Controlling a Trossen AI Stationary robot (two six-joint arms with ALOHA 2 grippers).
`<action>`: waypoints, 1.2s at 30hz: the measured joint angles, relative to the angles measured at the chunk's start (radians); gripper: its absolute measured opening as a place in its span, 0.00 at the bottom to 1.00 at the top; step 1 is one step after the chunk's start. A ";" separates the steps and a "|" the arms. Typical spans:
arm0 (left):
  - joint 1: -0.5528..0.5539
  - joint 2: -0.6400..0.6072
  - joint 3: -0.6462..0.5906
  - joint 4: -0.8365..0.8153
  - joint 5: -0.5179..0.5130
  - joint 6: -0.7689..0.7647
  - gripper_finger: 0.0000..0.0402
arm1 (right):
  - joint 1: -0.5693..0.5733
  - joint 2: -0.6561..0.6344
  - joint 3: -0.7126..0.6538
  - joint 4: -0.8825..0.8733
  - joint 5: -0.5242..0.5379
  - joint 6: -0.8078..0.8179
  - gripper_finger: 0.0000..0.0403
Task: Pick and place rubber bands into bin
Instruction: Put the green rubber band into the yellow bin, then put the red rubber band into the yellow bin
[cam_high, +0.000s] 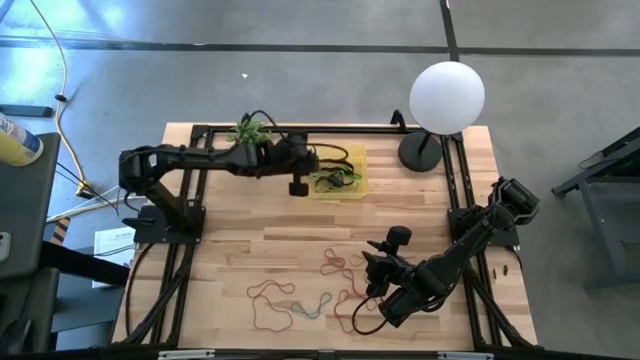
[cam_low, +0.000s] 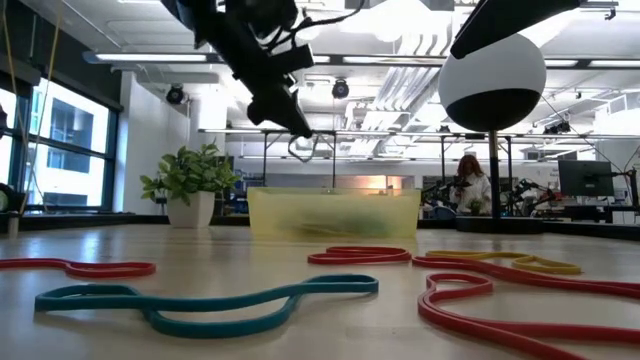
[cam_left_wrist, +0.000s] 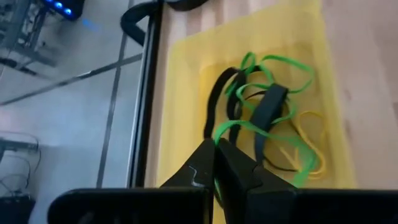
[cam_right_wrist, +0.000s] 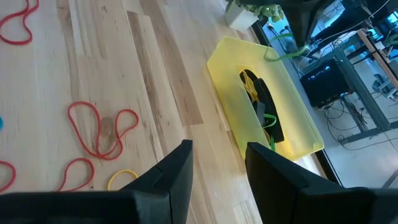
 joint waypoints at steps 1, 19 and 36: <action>0.012 0.000 0.000 0.001 0.001 0.000 0.00 | 0.000 0.000 0.000 0.000 0.000 0.000 0.34; 0.072 0.121 -0.001 0.093 0.098 0.023 0.00 | 0.000 0.000 0.000 0.002 -0.006 0.010 0.34; 0.071 0.147 -0.001 0.107 0.111 0.018 0.35 | 0.000 0.000 0.000 0.001 -0.018 0.013 0.34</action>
